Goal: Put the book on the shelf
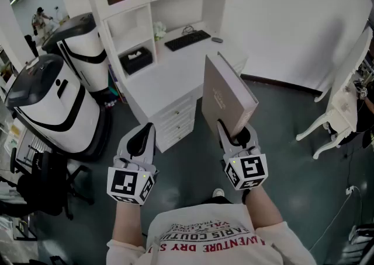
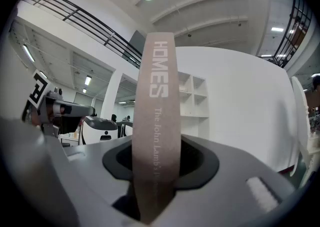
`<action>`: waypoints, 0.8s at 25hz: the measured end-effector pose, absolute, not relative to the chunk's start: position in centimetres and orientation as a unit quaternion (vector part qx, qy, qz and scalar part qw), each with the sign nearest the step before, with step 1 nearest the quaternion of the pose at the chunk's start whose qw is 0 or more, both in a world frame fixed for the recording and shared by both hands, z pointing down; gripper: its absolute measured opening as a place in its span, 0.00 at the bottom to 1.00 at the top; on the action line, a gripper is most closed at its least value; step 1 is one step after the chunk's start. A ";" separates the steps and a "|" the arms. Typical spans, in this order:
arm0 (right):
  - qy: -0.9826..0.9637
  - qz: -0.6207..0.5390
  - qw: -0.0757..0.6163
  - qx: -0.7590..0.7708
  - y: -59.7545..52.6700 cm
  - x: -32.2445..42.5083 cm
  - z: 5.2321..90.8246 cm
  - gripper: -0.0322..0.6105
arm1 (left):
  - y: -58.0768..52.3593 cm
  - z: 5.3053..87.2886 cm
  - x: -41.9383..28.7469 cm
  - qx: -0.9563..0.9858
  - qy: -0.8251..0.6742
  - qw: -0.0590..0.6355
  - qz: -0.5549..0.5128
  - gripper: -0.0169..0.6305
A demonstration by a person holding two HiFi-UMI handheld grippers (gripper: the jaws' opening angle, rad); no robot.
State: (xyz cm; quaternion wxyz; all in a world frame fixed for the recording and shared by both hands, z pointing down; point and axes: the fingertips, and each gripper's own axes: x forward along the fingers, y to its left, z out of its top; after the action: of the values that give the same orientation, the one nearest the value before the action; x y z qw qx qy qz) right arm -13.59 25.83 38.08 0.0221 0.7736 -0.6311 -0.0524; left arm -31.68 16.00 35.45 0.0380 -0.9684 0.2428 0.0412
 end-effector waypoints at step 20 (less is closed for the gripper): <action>-0.636 -0.039 0.008 0.770 22.4 -9.7 39.0 0.31 | 12.6 37.1 -28.5 -0.968 0.246 0.028 0.037 0.03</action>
State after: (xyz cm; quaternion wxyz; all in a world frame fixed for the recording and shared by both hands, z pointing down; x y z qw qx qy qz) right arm -9.69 22.37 39.00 0.0082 0.7704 -0.6364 -0.0385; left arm -28.46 12.63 37.08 0.0279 -0.9681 0.2464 0.0367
